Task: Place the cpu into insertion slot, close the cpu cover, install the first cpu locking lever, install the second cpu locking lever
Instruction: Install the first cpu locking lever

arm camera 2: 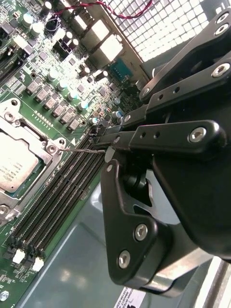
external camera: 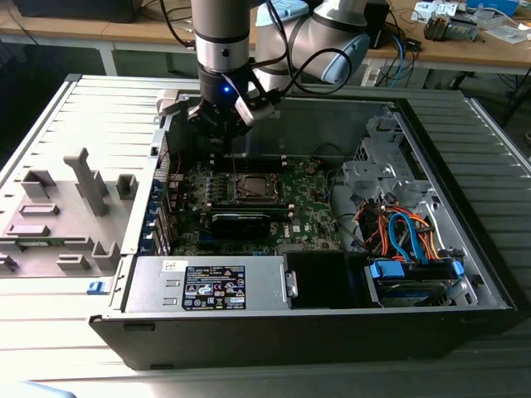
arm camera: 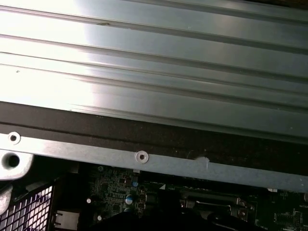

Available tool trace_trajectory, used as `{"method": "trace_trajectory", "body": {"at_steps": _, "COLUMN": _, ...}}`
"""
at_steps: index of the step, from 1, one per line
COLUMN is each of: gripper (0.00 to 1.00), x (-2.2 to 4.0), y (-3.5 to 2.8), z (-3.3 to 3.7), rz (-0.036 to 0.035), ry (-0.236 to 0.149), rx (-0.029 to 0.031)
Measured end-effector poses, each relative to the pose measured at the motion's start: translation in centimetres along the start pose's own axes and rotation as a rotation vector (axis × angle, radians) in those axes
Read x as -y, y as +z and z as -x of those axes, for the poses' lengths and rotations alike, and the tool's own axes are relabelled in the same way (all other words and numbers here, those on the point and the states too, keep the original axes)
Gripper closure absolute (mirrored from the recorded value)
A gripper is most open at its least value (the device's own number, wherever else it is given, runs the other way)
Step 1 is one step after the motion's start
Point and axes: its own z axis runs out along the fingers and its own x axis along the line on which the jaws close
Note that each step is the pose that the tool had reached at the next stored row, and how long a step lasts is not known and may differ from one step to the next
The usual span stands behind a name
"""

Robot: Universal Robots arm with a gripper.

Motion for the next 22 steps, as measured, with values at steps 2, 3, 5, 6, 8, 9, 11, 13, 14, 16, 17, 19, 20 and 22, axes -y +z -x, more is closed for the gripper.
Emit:
{"method": "trace_trajectory", "body": {"at_steps": 2, "gripper": 0.89, "x": 0.01, "y": 0.02, "z": 0.04, "rz": 0.0001, "ry": 0.000, "rx": 0.0000}}
{"method": "trace_trajectory", "body": {"at_steps": 3, "gripper": 0.89, "x": 0.02, "y": 0.04, "z": 0.10, "rz": 0.0002, "ry": 0.000, "rx": 0.0002}}
{"method": "trace_trajectory", "body": {"at_steps": 5, "gripper": 0.89, "x": 0.03, "y": 0.05, "z": 0.22, "rz": 0.0002, "ry": 0.000, "rx": 0.0001}}
{"method": "trace_trajectory", "body": {"at_steps": 6, "gripper": 0.89, "x": 0.04, "y": 0.05, "z": 0.29, "rz": 0.0001, "ry": 0.000, "rx": 0.0000}}
{"method": "trace_trajectory", "body": {"at_steps": 8, "gripper": 0.89, "x": 0.07, "y": 0.07, "z": 0.44, "rz": 0.0001, "ry": 0.000, "rx": 0.0001}}
{"method": "trace_trajectory", "body": {"at_steps": 9, "gripper": 0.89, "x": 0.08, "y": 0.08, "z": 0.50, "rz": 0.0000, "ry": 0.000, "rx": 0.0000}}
{"method": "trace_trajectory", "body": {"at_steps": 11, "gripper": 0.89, "x": 0.10, "y": 0.10, "z": 0.61, "rz": 0.0001, "ry": 0.000, "rx": 0.0001}}
{"method": "trace_trajectory", "body": {"at_steps": 13, "gripper": 0.89, "x": 0.11, "y": 0.12, "z": 0.68, "rz": 0.0001, "ry": 0.000, "rx": 0.0000}}
{"method": "trace_trajectory", "body": {"at_steps": 14, "gripper": 0.89, "x": 0.11, "y": 0.12, "z": 0.71, "rz": 0.0001, "ry": 0.000, "rx": 0.0000}}
{"method": "trace_trajectory", "body": {"at_steps": 16, "gripper": 0.89, "x": 0.12, "y": 0.14, "z": 0.76, "rz": 0.0000, "ry": 0.000, "rx": 0.0000}}
{"method": "trace_trajectory", "body": {"at_steps": 17, "gripper": 0.89, "x": 0.12, "y": 0.14, "z": 0.79, "rz": 0.0000, "ry": 0.000, "rx": 0.0000}}
{"method": "trace_trajectory", "body": {"at_steps": 19, "gripper": 0.89, "x": 0.13, "y": 0.16, "z": 0.88, "rz": 0.0001, "ry": 0.000, "rx": 0.0000}}
{"method": "trace_trajectory", "body": {"at_steps": 20, "gripper": 0.89, "x": 0.14, "y": 0.16, "z": 0.92, "rz": 0.0000, "ry": 0.000, "rx": 0.0000}}
{"method": "trace_trajectory", "body": {"at_steps": 22, "gripper": 0.89, "x": 0.16, "y": 0.17, "z": 1.01, "rz": 0.0000, "ry": 0.000, "rx": 0.0000}}
